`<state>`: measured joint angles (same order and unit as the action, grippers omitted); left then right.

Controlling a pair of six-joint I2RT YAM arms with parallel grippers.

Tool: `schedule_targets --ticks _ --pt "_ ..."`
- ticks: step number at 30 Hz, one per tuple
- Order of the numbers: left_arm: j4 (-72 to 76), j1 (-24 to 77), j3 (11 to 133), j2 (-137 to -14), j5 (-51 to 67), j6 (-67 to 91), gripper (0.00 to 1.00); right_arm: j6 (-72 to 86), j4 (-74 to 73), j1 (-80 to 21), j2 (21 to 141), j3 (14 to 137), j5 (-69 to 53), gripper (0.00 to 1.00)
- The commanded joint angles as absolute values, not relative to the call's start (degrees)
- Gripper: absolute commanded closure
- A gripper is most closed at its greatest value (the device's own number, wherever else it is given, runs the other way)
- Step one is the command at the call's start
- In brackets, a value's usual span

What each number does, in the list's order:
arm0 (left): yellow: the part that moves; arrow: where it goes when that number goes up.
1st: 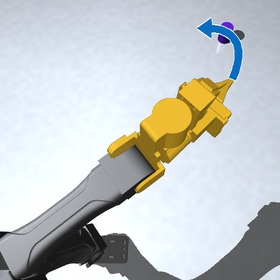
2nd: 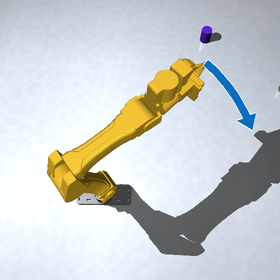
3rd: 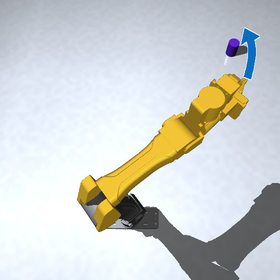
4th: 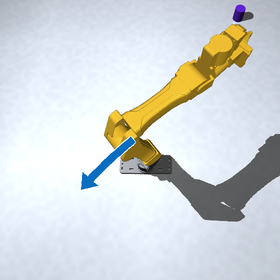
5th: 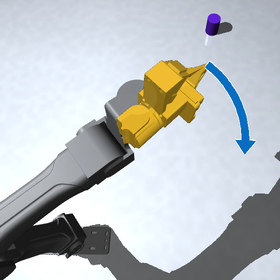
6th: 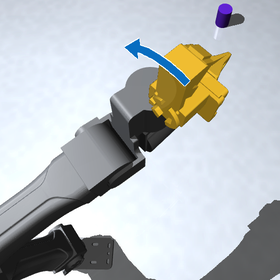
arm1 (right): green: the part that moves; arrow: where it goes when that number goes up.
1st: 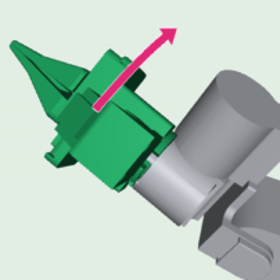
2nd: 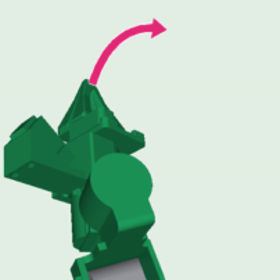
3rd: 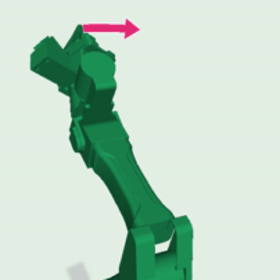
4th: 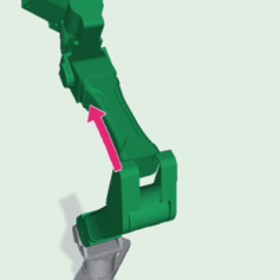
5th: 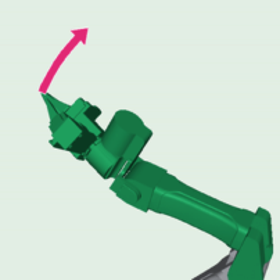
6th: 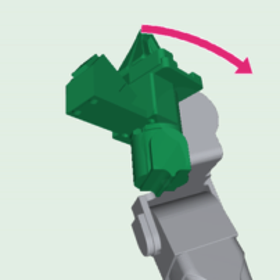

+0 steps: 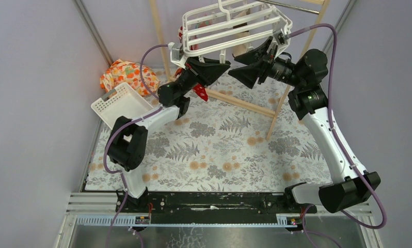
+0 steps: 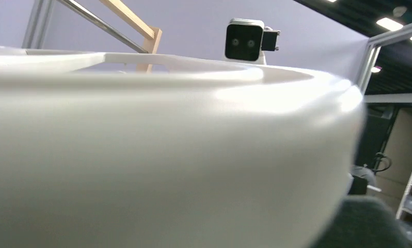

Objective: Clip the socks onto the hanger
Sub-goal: Open the clamp at the hanger.

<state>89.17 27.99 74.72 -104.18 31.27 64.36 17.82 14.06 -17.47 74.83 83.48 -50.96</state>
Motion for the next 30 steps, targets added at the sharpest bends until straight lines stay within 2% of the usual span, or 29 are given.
schedule_targets --ticks 1,6,17,30 --pt "92.6 27.3 74.8 -103.2 31.3 74.3 1.0 24.9 21.5 -17.2 74.7 86.3 -54.1 0.23" --pt "92.5 27.0 76.4 -103.7 33.0 79.0 1.0 28.3 21.2 -17.3 72.8 84.9 -51.8 0.22" --pt "91.9 26.4 78.2 -104.6 34.8 87.2 1.0 30.0 7.5 -17.4 76.9 94.8 -43.9 0.22" --pt "92.0 26.5 78.4 -105.1 34.8 92.4 1.0 32.4 7.2 -19.2 80.0 96.7 -43.8 0.22"
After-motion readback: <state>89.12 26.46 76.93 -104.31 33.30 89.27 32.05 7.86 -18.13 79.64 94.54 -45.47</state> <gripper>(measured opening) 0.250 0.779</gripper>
